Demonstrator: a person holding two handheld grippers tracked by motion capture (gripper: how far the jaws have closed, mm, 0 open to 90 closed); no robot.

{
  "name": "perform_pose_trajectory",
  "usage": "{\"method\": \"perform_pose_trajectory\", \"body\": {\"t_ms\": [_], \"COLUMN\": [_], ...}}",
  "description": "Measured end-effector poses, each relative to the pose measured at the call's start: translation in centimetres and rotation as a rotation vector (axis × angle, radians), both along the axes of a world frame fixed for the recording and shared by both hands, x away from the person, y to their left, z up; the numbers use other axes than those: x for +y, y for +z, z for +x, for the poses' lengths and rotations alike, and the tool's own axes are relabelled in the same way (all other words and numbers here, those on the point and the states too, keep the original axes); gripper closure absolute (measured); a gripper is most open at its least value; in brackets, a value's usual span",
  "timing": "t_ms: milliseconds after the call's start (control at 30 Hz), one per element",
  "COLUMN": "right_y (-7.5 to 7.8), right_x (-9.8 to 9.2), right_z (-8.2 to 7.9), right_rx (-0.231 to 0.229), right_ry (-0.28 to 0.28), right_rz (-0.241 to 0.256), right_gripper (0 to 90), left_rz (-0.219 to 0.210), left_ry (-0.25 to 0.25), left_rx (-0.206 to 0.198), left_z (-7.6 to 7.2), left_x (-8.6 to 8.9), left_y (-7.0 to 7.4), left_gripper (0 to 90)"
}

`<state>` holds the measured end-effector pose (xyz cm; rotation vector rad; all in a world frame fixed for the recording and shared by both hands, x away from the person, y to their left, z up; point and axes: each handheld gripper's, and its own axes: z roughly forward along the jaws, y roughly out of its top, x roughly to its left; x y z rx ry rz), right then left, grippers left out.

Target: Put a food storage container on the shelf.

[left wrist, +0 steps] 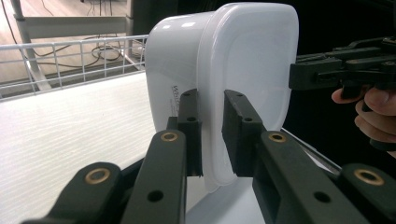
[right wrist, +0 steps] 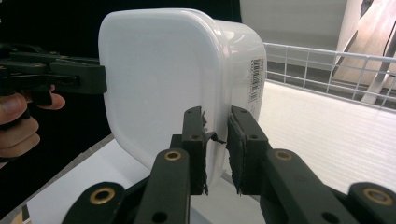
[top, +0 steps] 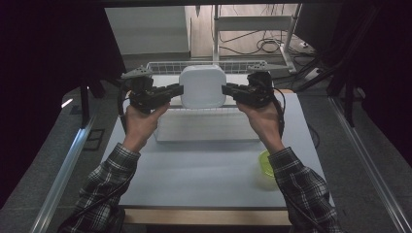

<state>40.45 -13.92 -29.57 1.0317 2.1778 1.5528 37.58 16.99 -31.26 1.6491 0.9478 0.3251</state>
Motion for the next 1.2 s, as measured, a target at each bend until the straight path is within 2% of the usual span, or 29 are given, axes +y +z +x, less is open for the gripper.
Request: {"method": "perform_pose_trajectory", "body": {"t_ms": [500,767,967,1200], "right_y": [-0.5,-0.8,-0.7,-0.6], "right_x": [0.2,0.3,0.7,1.0], "right_z": [1.4,2.0,2.3,2.8], "right_rx": [0.033,0.047,0.039,0.038], "right_ry": [-0.016,-0.016,-0.013,-0.020], "right_rz": [-0.012,-0.002,-0.012,-0.029], "right_gripper": [76.4,73.2,68.5,66.0], "left_rz": [-0.018,-0.029,-0.013,0.007], "left_ry": [-0.004,-0.016,-0.001,0.021], "left_rx": [0.029,0.025,0.012,0.010], "left_z": [1.3,1.9,2.4,3.2], "left_x": [0.0,-0.1,-0.3,-0.6], "left_y": [-0.8,-1.0,-1.0,-1.1], "left_gripper": [77.1,69.4,61.4,59.1]}}
